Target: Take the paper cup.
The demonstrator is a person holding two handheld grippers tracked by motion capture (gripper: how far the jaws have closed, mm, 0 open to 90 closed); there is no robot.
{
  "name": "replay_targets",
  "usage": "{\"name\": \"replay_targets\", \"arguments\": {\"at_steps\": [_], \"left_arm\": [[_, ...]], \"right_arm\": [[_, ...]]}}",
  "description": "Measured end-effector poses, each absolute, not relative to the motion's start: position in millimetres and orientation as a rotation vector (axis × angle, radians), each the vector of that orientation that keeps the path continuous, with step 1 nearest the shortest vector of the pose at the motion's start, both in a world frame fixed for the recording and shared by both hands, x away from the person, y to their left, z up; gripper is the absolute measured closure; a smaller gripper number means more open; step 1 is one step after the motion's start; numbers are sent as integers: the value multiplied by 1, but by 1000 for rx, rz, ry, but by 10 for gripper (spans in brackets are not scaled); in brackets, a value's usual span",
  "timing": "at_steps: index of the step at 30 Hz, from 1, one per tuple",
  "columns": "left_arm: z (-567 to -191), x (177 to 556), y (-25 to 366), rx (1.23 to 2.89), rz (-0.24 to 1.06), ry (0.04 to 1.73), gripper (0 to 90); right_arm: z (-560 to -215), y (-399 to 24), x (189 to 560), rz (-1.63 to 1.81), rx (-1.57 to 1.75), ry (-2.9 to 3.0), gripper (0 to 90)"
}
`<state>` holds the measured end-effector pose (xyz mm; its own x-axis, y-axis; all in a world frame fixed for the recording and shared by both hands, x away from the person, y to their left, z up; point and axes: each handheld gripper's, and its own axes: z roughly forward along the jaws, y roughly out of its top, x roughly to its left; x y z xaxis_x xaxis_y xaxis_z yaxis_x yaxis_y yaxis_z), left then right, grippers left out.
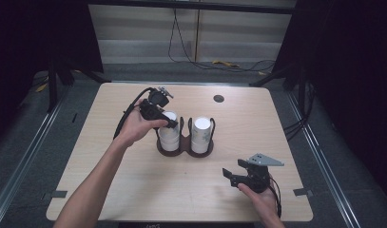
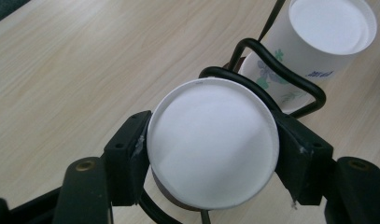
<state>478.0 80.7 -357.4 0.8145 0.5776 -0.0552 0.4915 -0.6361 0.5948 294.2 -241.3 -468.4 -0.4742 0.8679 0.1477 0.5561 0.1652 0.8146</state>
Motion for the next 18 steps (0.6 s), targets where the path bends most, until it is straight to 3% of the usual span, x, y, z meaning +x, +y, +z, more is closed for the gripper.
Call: {"name": "replay_targets", "arguments": {"at_steps": [18], "left_arm": [[-348, 476, 86, 2350, 189, 789, 341]], "right_arm": [[-469, -241, 295, 1222, 1357, 2097, 255]]}}
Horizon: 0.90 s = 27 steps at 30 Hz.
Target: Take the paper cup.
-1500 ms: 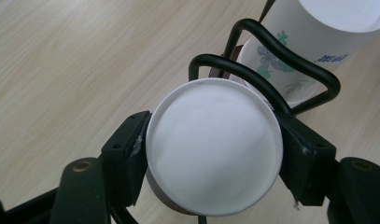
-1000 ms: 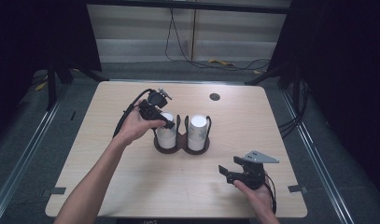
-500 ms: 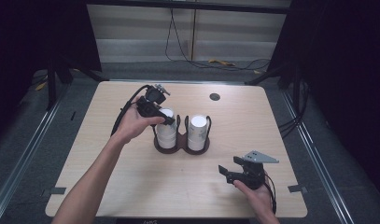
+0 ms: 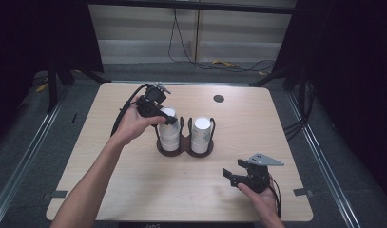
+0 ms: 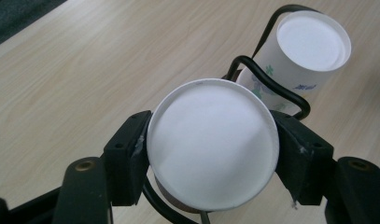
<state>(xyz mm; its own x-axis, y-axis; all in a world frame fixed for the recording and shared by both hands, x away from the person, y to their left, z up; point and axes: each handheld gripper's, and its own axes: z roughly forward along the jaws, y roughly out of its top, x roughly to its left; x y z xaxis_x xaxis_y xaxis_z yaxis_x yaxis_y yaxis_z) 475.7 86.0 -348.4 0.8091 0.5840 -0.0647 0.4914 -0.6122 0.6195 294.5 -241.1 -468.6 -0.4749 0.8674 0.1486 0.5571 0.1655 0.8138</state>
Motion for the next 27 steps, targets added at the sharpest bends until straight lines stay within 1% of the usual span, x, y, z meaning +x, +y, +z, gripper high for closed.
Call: {"name": "replay_targets", "arguments": {"at_steps": [11, 15, 21, 22, 24, 27], "left_arm": [[-351, 476, 82, 2380, 194, 760, 340], [-351, 476, 83, 2388, 195, 745, 375], [-355, 475, 79, 2418, 202, 730, 376], [-356, 475, 78, 2432, 208, 724, 372], [-359, 476, 76, 2456, 195, 725, 332], [-362, 477, 72, 2481, 206, 743, 309]], "right_arm": [[-469, -241, 295, 1225, 1357, 2097, 255], [-469, -241, 295, 1223, 1354, 2097, 255], [-469, -241, 295, 1223, 1356, 2096, 255], [-469, -241, 295, 1227, 1356, 2096, 255], [-469, -241, 295, 1225, 1356, 2097, 255], [-469, -242, 295, 1228, 1357, 2093, 255]]}}
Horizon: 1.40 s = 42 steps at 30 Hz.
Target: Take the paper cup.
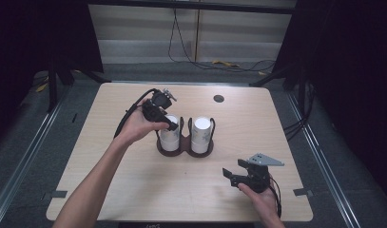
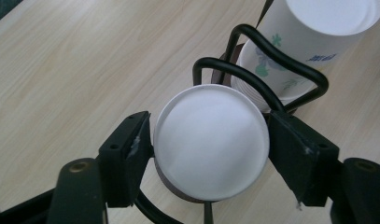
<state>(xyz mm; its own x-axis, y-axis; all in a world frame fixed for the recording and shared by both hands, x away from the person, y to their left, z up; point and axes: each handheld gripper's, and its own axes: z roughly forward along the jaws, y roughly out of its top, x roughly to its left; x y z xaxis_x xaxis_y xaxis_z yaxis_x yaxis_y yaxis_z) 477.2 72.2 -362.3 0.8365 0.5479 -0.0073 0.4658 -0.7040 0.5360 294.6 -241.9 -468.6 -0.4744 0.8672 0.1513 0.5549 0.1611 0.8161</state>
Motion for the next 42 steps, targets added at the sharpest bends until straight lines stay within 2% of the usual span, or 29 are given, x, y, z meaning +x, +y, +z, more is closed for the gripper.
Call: {"name": "replay_targets", "arguments": {"at_steps": [4, 6, 18, 22, 28, 30, 42], "left_arm": [[-365, 478, 69, 2497, 211, 745, 310], [-364, 477, 68, 2517, 216, 733, 347], [-357, 476, 71, 2497, 209, 735, 367], [-359, 477, 68, 2509, 217, 737, 358], [-367, 481, 62, 2571, 191, 741, 287], [-368, 480, 61, 2564, 208, 739, 332], [-357, 480, 68, 2515, 199, 757, 348]], "right_arm": [[-468, -242, 295, 1231, 1358, 2091, 255], [-468, -242, 294, 1231, 1358, 2090, 255], [-469, -242, 295, 1228, 1362, 2094, 255], [-469, -242, 295, 1230, 1360, 2093, 254], [-468, -243, 294, 1230, 1359, 2093, 254], [-468, -243, 294, 1234, 1358, 2091, 254], [-468, -243, 294, 1232, 1363, 2092, 254]]}}
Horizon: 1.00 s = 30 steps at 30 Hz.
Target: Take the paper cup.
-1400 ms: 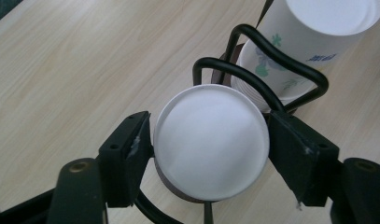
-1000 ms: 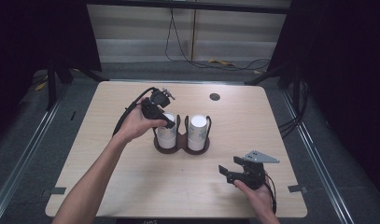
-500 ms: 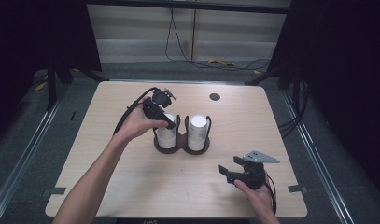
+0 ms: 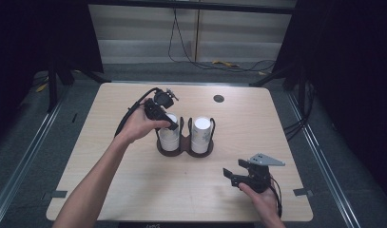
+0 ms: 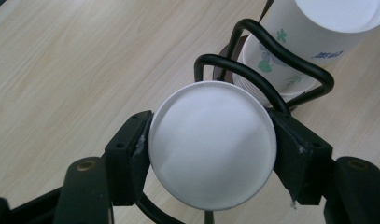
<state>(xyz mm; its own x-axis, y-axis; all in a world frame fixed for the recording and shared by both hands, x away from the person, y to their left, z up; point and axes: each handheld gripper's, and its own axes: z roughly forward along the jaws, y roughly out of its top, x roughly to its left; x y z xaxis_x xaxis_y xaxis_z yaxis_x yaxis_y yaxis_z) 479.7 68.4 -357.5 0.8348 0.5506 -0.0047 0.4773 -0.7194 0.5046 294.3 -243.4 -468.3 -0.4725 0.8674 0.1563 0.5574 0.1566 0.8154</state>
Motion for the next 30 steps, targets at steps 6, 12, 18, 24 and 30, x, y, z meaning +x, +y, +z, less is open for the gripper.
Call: {"name": "replay_targets", "arguments": {"at_steps": [6, 12, 18, 24, 30], "left_arm": [[-350, 477, 71, 2478, 208, 755, 360], [-344, 476, 78, 2443, 212, 752, 366], [-337, 475, 83, 2400, 227, 748, 367], [-328, 472, 87, 2350, 245, 737, 367], [-318, 467, 94, 2261, 267, 718, 368]], "right_arm": [[-469, -243, 294, 1233, 1362, 2092, 254], [-468, -243, 294, 1234, 1359, 2093, 254], [-469, -243, 294, 1236, 1365, 2091, 254], [-468, -243, 294, 1234, 1362, 2092, 254], [-468, -243, 294, 1238, 1360, 2090, 254]]}}
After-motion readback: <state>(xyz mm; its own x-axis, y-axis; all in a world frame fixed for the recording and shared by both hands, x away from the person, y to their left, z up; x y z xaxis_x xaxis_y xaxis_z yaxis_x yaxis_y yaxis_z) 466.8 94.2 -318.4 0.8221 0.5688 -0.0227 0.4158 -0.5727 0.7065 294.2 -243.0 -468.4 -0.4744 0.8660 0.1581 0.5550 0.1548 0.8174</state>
